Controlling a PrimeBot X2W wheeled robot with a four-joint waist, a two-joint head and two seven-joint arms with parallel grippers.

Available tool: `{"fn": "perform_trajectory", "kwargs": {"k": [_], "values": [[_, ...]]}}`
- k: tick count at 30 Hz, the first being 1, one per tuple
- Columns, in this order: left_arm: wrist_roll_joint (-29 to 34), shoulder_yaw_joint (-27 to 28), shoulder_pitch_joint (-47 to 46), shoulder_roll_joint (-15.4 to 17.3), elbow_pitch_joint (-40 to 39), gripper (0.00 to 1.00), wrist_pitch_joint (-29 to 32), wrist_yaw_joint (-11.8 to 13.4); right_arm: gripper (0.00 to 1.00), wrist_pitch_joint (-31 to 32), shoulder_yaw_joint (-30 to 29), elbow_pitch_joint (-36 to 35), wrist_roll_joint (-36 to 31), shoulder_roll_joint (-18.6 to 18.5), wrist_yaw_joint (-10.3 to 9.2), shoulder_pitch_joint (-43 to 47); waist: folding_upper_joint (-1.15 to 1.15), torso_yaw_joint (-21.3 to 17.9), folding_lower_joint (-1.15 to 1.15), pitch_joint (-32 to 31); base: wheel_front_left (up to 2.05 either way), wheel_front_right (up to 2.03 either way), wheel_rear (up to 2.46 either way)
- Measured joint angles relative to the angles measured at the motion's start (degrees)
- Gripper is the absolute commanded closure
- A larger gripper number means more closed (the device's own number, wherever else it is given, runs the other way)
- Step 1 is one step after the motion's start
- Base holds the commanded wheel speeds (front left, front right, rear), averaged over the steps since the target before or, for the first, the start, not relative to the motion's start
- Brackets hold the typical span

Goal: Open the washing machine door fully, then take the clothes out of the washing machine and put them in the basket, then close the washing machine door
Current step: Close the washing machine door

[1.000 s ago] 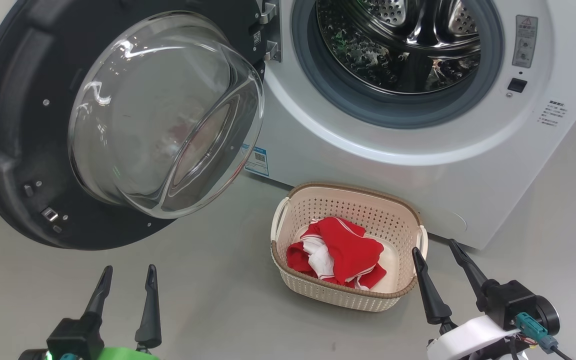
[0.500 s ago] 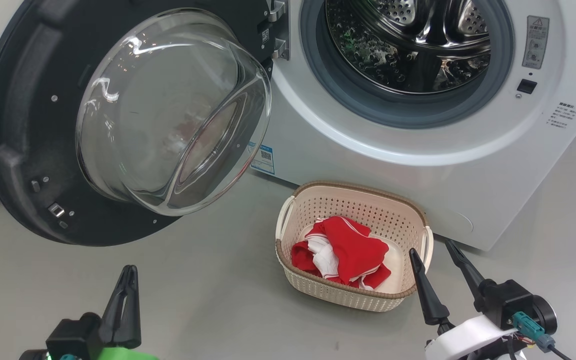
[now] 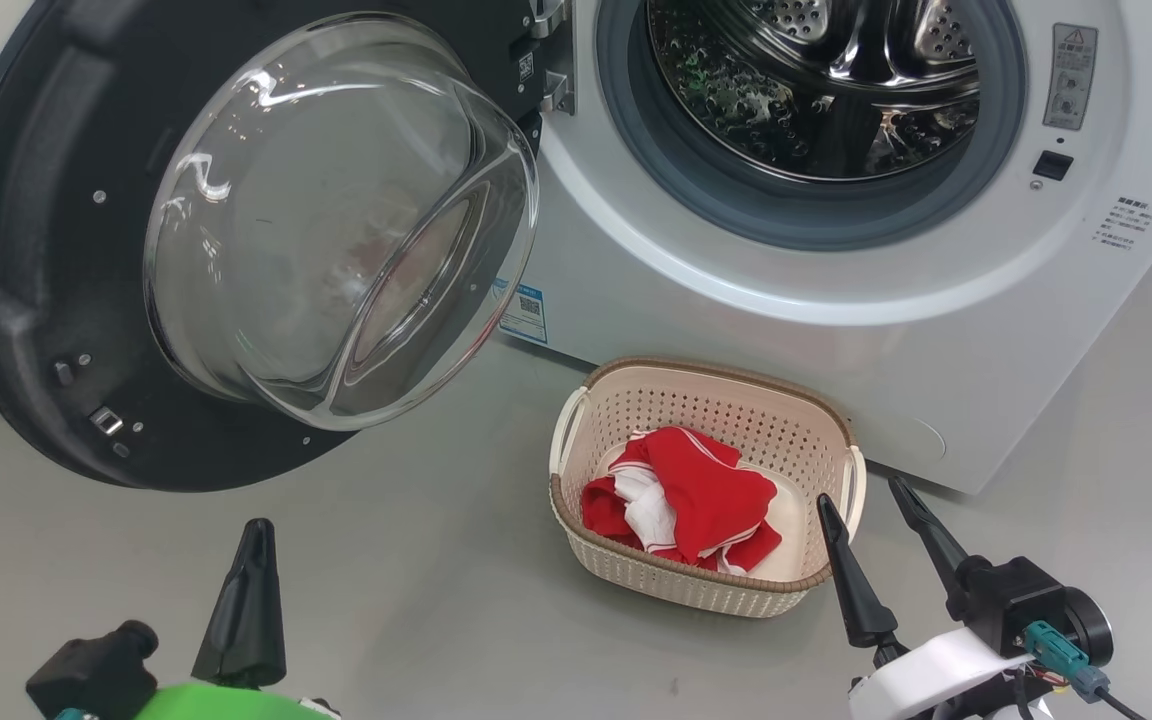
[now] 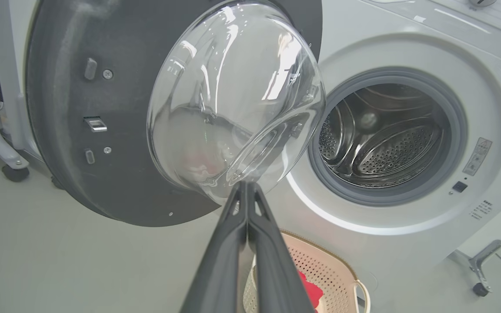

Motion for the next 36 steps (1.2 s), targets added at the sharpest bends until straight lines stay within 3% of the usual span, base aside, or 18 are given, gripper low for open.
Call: {"fn": "perform_trajectory", "kwargs": {"k": [4,7,9,14,17,20,28,36], "values": [[-11.1,-0.1,0.0,-0.2,-1.7,1.0,0.0,-2.4,0.0,0.1,0.0,-0.1,0.0,0.0,-0.05,0.0,0.0,0.1,0.0,0.3,0.0,0.0,0.0],[-23.3,-0.8,0.0,-0.2,-3.4,1.0,-0.4,-3.0,0.0,0.1,-0.1,-0.2,0.0,0.0,-0.08,-0.2,0.0,0.2,0.0,0.7,0.0,0.0,0.0],[-29.7,-2.2,0.1,-0.1,-5.5,1.0,-2.0,-3.1,0.0,0.1,-0.1,-0.5,0.0,0.0,-0.08,-0.3,0.0,0.3,0.0,1.0,0.0,0.0,0.0],[-43.4,-4.9,1.4,-0.2,-11.5,1.0,-7.8,-6.0,0.0,0.2,-0.1,-0.8,0.0,-0.4,-0.08,-1.0,0.0,0.5,0.0,1.9,0.0,0.0,0.0],[-51.6,-2.1,1.8,-0.2,-13.0,1.0,-8.6,-7.2,0.0,0.6,-0.1,-1.0,-0.1,-0.7,-0.08,-1.2,0.0,0.5,0.0,2.4,0.0,0.0,0.0],[-59.4,4.4,1.3,-0.2,-13.4,1.0,-8.5,-7.8,0.0,0.6,-0.2,-1.3,-0.2,-1.0,-0.09,-1.4,0.0,0.6,0.0,2.9,0.0,0.0,0.0],[-64.3,19.3,-2.4,0.4,-12.3,1.0,-8.5,-8.0,0.0,1.2,-0.4,-2.5,-0.3,-1.5,-0.14,-2.4,0.0,0.8,0.0,4.6,0.0,0.0,0.0],[-71.3,27.9,-8.2,8.1,-4.3,1.0,-5.7,-7.1,0.0,2.0,-0.7,-3.6,-0.8,-2.5,-0.16,-3.5,0.0,0.4,0.0,6.8,0.0,0.0,0.0]]}}
